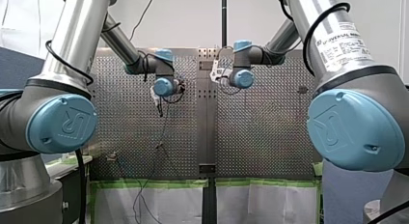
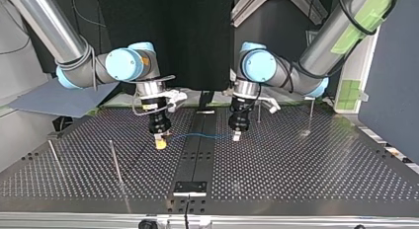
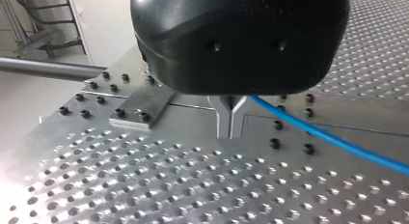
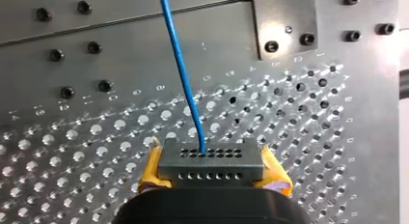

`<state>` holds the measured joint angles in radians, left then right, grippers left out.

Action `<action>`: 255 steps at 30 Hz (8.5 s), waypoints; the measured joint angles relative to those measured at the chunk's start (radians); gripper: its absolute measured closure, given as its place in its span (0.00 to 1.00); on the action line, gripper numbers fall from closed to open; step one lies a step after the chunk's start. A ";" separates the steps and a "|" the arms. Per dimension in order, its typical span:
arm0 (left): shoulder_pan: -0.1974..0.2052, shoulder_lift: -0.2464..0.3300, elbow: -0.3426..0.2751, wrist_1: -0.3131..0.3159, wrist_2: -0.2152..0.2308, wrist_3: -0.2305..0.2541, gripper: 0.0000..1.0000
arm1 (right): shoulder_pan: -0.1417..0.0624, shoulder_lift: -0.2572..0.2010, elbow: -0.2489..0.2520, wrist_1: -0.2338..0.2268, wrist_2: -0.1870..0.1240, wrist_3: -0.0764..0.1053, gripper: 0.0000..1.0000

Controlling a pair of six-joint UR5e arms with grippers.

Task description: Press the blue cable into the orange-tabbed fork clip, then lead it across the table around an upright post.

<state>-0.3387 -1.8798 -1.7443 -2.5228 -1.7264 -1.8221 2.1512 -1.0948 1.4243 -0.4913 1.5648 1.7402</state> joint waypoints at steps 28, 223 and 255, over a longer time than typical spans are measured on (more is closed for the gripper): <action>0.001 0.055 0.117 -0.067 0.033 -0.100 1.00 | -0.004 -0.033 -0.059 0.051 0.000 0.006 1.00; 0.014 -0.295 -0.309 0.129 -0.282 0.079 0.00 | 0.046 0.287 0.116 -0.027 0.017 -0.027 1.00; 0.078 -0.386 -0.309 0.313 -0.262 0.100 0.00 | 0.060 0.299 0.117 -0.046 0.013 -0.028 1.00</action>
<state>-0.2604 -2.2661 -2.0536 -2.2102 -1.9887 -1.7220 2.2111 -0.7961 1.5409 -0.5376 1.5776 1.7118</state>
